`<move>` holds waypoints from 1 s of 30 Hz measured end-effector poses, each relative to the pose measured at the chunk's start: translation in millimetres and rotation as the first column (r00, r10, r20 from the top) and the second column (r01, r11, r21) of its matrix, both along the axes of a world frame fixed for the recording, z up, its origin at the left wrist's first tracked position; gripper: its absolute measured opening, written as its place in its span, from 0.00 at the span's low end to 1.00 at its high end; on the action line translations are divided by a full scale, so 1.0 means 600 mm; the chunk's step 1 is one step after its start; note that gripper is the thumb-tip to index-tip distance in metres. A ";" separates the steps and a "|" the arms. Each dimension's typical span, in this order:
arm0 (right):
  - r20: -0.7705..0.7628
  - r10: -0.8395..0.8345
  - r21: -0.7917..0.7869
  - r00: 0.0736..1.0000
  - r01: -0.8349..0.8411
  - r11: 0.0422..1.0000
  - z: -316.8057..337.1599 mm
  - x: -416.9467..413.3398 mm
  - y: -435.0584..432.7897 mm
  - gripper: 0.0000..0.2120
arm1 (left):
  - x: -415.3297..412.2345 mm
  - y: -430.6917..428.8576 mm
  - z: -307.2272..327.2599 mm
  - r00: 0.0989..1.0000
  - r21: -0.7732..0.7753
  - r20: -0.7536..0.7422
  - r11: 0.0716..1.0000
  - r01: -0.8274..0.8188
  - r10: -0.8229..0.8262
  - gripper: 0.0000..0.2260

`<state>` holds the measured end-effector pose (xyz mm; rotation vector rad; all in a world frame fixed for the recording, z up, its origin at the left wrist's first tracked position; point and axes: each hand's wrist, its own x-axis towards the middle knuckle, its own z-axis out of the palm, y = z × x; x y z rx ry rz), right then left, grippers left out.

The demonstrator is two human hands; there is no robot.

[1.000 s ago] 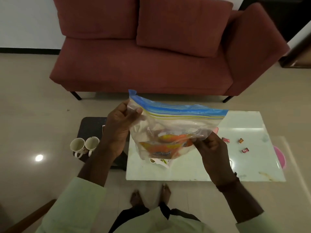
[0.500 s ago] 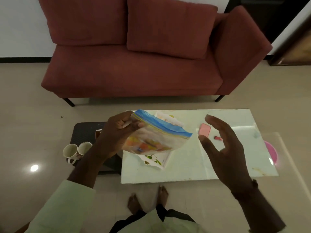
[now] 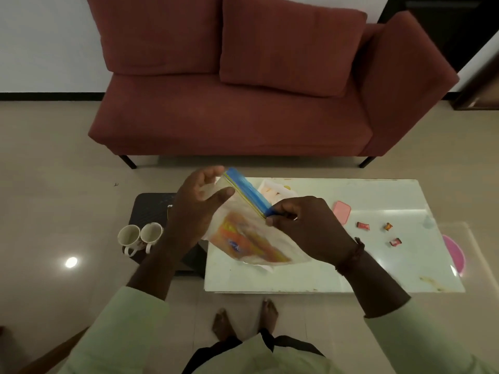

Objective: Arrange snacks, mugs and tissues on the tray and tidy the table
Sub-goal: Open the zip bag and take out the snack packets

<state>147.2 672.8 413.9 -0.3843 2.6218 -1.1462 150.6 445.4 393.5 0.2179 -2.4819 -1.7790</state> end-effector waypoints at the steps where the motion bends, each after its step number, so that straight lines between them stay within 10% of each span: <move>1: 0.000 -0.017 -0.002 1.000 0.017 1.000 -0.004 0.003 -0.003 0.05 | 0.006 0.007 -0.009 0.995 -0.046 0.009 0.994 -0.100 0.100 0.19; 13: -0.011 -0.236 0.009 0.972 0.236 0.972 -0.044 0.024 -0.028 0.06 | 0.074 0.132 -0.040 0.926 0.316 0.372 0.929 -0.191 0.064 0.03; 30: 0.099 -0.260 -0.136 0.960 0.272 0.953 -0.064 0.006 -0.032 0.08 | 0.036 0.089 -0.033 0.919 0.134 0.377 0.975 -0.175 0.113 0.05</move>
